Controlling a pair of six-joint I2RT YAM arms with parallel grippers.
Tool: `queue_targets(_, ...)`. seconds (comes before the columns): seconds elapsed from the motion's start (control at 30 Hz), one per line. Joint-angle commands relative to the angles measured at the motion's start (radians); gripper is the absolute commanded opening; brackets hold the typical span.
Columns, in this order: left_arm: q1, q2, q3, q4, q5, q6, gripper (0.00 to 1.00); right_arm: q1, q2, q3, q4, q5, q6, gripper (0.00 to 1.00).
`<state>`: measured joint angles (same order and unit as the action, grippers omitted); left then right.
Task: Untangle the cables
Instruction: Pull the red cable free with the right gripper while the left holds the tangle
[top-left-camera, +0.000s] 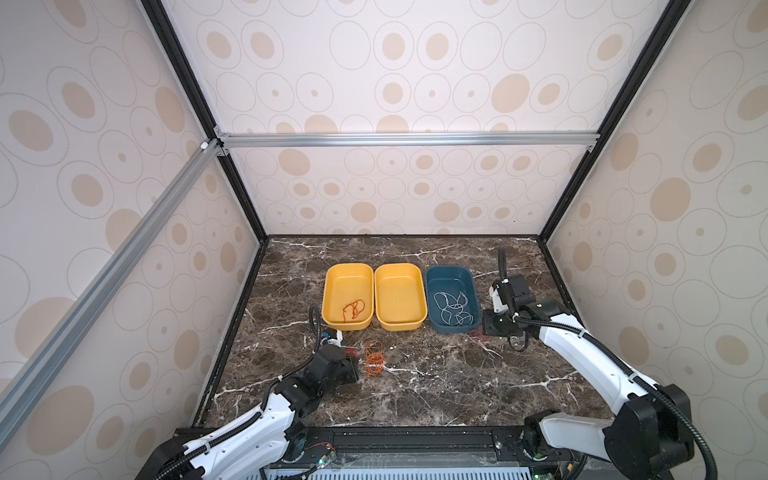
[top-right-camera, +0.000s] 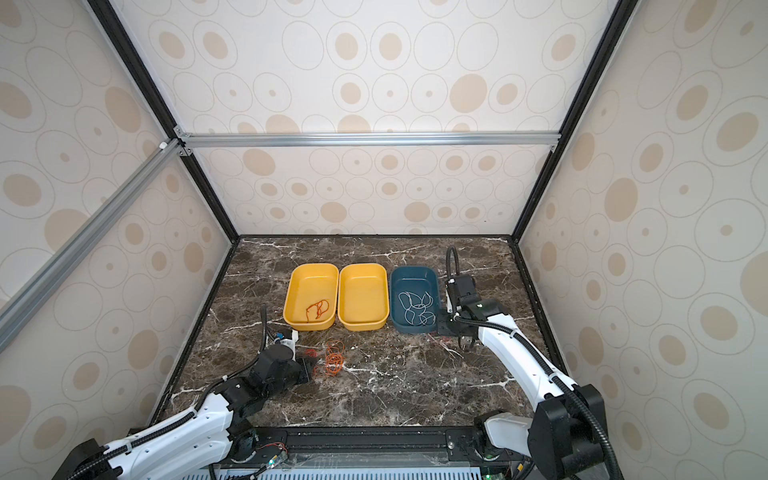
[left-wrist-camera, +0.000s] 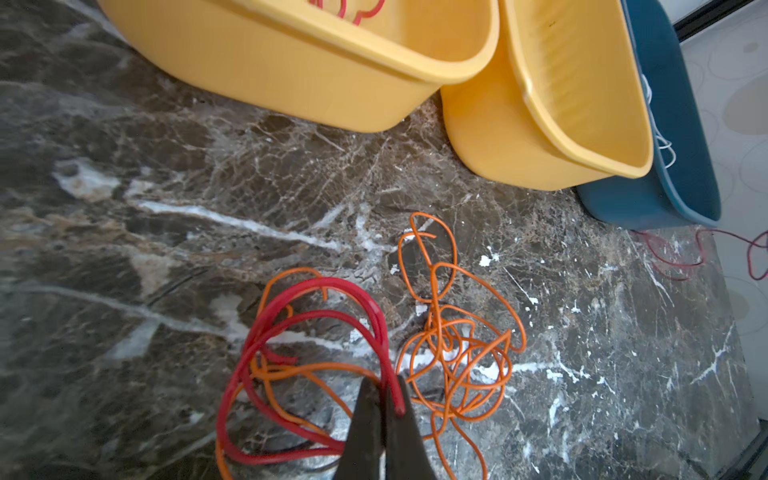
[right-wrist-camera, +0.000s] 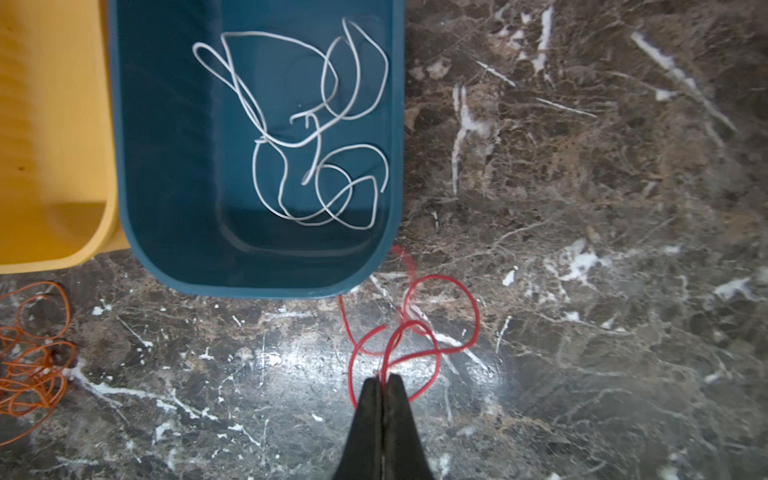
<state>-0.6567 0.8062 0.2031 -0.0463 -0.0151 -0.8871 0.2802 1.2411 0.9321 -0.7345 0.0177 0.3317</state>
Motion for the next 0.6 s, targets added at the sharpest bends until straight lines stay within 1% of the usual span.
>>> queue_targets(0.0,0.009,-0.009,0.001,-0.034,-0.026,0.001,0.00,-0.037,-0.016,-0.016,-0.055,0.060,0.006,0.00)
queue_targets(0.03,0.012,-0.007,0.001,-0.032,-0.024,0.001,0.00,-0.039,-0.017,-0.018,-0.054,0.044,0.005,0.00)
queue_targets(0.17,0.011,0.004,0.005,-0.021,-0.016,0.007,0.00,-0.039,-0.043,-0.035,-0.009,-0.087,0.009,0.00)
queue_targets(0.43,0.012,0.028,0.002,0.019,0.003,0.009,0.03,-0.039,-0.076,0.000,-0.039,-0.188,-0.015,0.00)
queue_targets(0.57,0.011,0.044,0.004,0.030,0.015,0.016,0.04,-0.036,-0.089,0.018,-0.043,-0.313,-0.047,0.00)
